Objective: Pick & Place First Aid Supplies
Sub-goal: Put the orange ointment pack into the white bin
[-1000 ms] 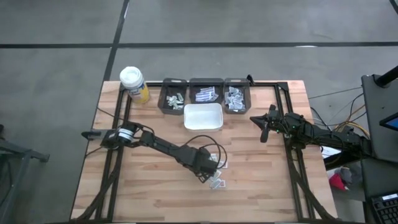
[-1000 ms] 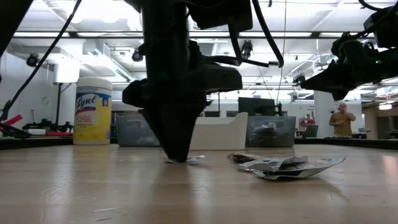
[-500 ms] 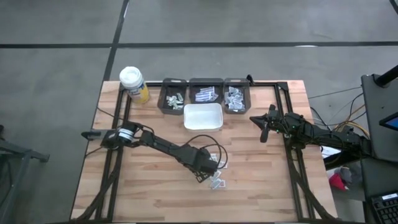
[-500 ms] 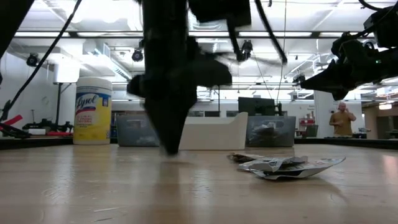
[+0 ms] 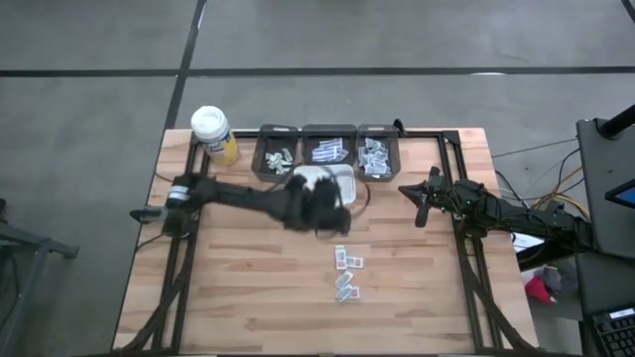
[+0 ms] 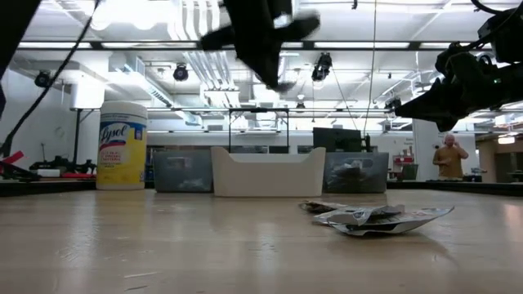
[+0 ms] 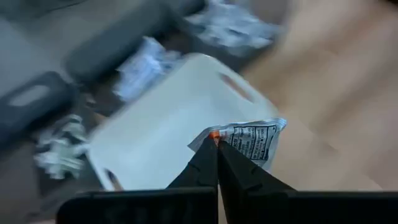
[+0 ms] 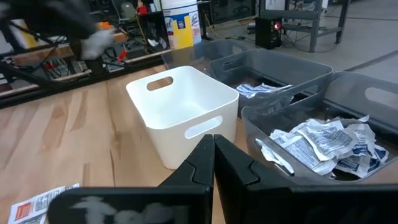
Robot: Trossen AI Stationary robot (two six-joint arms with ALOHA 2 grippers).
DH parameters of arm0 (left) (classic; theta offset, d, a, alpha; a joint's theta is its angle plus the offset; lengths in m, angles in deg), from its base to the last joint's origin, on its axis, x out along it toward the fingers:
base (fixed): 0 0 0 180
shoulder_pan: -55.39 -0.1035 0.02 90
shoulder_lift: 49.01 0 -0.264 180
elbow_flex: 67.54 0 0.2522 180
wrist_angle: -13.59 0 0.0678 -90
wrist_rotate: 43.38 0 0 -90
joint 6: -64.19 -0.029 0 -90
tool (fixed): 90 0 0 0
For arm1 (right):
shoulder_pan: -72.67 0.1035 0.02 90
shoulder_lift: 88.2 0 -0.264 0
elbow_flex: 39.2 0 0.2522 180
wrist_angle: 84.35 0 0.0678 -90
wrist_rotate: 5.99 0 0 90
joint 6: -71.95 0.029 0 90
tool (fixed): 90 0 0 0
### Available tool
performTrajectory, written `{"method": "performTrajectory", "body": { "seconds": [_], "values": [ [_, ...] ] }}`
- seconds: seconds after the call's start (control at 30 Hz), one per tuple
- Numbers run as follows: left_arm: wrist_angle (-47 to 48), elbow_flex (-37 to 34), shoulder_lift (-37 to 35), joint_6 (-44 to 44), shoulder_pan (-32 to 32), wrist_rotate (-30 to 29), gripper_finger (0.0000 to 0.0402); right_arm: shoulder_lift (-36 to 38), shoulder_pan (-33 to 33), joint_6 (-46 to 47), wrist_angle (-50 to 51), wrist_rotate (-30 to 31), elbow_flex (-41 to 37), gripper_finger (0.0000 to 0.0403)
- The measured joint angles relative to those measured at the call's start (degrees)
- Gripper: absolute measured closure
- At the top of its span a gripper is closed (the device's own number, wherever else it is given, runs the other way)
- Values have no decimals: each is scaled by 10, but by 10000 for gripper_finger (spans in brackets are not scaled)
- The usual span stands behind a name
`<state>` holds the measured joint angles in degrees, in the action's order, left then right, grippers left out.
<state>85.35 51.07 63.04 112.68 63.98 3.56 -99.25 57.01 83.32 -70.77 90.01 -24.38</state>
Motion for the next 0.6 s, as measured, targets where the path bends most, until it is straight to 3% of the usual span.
{"method": "performTrajectory", "body": {
  "seconds": [0.1, 0.3, 0.47, 0.6],
  "values": [
    [0, -4, 6, -10, -58, 10, 401, 0, 0, 2, 0, 0, 0, 394],
    [-13, -20, 28, -65, -170, 179, 399, 1, 0, 2, 0, 0, 0, 394],
    [-16, -54, 35, -79, -199, 235, 378, 1, 0, 2, 0, 0, 0, 394],
    [-23, -63, 34, -95, -201, 243, 346, 1, 0, 1, 0, 0, 0, 394]
  ]
}}
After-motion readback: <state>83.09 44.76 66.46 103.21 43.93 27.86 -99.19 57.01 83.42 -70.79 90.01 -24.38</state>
